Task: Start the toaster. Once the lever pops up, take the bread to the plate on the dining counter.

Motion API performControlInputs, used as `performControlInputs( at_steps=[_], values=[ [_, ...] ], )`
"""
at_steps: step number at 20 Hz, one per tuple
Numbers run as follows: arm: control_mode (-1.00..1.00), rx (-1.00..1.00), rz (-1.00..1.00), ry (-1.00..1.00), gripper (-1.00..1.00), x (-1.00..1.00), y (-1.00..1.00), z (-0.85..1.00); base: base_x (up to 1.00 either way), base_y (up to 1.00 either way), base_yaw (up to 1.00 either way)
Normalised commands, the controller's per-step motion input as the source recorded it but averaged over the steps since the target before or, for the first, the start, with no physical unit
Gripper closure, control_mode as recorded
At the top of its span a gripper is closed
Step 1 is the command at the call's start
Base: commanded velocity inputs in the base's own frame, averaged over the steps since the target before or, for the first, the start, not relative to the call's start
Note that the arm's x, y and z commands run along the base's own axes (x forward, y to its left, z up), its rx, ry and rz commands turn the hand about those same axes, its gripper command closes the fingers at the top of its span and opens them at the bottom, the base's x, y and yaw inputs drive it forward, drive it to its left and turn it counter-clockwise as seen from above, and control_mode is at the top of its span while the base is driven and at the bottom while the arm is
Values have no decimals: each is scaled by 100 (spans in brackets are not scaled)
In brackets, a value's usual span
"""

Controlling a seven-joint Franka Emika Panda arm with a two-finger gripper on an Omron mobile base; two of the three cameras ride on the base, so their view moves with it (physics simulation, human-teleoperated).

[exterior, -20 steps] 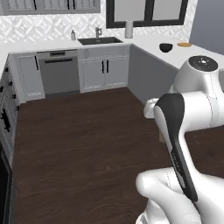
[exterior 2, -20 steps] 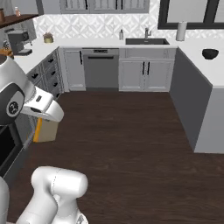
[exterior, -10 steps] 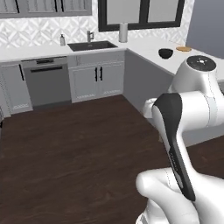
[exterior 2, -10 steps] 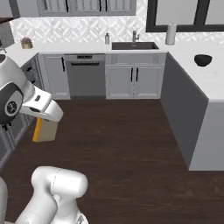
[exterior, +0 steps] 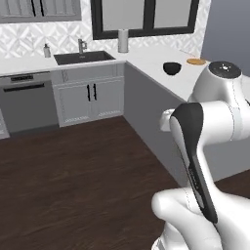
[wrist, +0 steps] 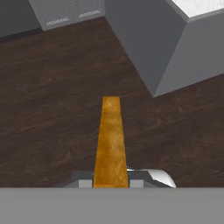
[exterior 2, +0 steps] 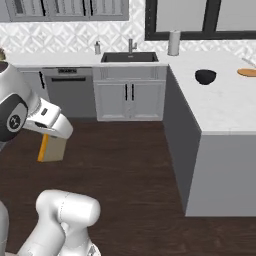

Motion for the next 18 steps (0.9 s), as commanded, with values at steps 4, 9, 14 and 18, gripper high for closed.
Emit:
performControlInputs(
  at_steps=[4,9,14,18],
  values=[
    [100,0,0,0,100,0,0,0,64,-100,1],
    [100,0,0,0,100,0,0,0,59,-100,3],
    [100,0,0,0,100,0,0,0,58,-100,3],
    [100,0,0,0,100,0,0,0,42,-100,4]
  ],
)
